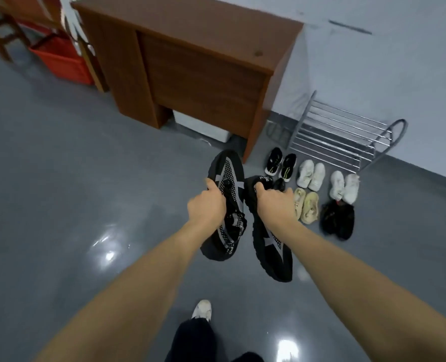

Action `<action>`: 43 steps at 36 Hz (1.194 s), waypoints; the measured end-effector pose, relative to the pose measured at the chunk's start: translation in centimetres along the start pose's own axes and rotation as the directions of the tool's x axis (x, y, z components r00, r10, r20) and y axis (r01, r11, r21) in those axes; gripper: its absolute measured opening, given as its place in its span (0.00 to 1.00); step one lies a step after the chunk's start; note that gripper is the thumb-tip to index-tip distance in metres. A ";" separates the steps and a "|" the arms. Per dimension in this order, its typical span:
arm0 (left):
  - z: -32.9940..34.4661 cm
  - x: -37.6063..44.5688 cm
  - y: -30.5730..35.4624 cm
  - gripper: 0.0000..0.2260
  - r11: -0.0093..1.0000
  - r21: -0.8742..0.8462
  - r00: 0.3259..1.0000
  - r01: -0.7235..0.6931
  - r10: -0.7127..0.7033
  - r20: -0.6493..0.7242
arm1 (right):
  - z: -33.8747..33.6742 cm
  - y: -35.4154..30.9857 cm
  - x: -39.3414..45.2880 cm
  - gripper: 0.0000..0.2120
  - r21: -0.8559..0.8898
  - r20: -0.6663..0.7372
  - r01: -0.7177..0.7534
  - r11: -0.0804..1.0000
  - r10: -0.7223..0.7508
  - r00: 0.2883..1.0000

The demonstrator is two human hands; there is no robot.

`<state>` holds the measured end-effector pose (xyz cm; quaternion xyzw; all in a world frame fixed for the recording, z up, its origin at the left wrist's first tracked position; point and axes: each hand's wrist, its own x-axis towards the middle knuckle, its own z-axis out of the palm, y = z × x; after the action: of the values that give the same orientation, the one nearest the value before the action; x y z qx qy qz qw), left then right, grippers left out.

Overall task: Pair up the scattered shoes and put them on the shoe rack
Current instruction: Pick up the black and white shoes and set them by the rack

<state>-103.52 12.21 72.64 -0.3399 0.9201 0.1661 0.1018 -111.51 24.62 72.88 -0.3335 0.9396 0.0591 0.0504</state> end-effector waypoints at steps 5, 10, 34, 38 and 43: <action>-0.2 2.4 5.7 0.25 0.988 0.058 0.990 -0.142 0.141 0.013 | -0.9 5.2 0.5 0.18 -0.013 0.006 -0.141 0.990 0.141 0.990; -0.1 3.9 12.1 0.22 0.965 0.033 0.966 -0.259 0.257 0.039 | -1.6 11.3 0.6 0.19 -0.002 0.035 -0.267 0.964 0.267 0.963; 8.9 6.3 54.5 0.20 0.831 0.211 0.851 -0.514 0.525 0.006 | -1.3 52.8 -0.4 0.15 0.003 0.053 -0.506 0.863 0.505 0.862; 10.6 6.9 59.1 0.17 0.811 0.240 0.838 -0.533 0.545 0.019 | 0.0 57.6 -0.1 0.15 -0.013 0.078 -0.511 0.859 0.510 0.856; 12.2 8.7 64.4 0.16 0.761 0.303 0.805 -0.573 0.592 0.035 | 1.7 63.0 1.9 0.13 0.068 0.088 -0.532 0.844 0.526 0.846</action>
<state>-151.53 57.61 73.98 -0.0228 0.9969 0.0374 0.0661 -152.76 72.25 75.84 -0.0568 0.9946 0.0396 0.0777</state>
